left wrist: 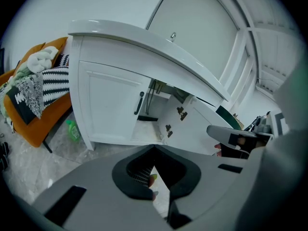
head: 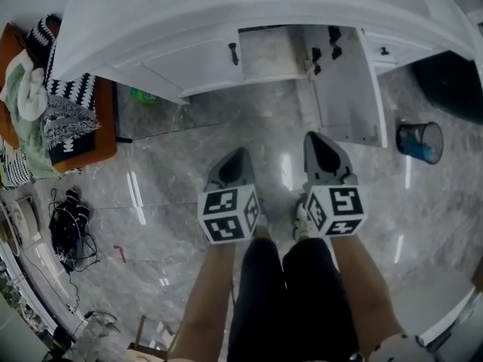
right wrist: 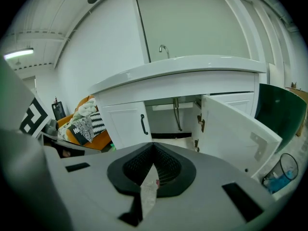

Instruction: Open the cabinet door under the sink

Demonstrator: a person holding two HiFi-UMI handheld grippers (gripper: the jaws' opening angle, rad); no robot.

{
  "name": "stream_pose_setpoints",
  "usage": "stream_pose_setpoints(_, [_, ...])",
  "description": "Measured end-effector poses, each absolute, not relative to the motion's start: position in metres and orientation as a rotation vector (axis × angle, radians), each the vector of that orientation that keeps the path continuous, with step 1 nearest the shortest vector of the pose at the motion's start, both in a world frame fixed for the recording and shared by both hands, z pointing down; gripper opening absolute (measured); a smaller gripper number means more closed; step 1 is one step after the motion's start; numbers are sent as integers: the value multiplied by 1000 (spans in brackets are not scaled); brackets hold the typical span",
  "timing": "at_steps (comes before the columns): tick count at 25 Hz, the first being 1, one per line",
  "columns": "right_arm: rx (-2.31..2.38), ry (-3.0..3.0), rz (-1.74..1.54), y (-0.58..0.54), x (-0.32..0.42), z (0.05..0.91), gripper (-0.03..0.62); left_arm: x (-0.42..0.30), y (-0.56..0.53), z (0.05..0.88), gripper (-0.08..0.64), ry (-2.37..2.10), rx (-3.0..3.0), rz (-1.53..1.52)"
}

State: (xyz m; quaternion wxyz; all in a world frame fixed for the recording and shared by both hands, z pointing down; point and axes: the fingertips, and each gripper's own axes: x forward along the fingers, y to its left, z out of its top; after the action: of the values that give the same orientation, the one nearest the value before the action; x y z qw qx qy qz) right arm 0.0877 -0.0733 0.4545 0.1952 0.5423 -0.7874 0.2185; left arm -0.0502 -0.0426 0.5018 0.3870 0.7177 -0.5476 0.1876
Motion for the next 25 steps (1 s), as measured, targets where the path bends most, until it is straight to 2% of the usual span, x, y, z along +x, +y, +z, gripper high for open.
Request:
stream_pose_setpoints(16, [1411,-2283,525,-146,-9,467,9,-122,-69,518,3,-1423,1809,468])
stream_pose_setpoints(25, [1328,-2312,527,-191,-35,489,12,-140,-76,535,5,-1443,1763,480])
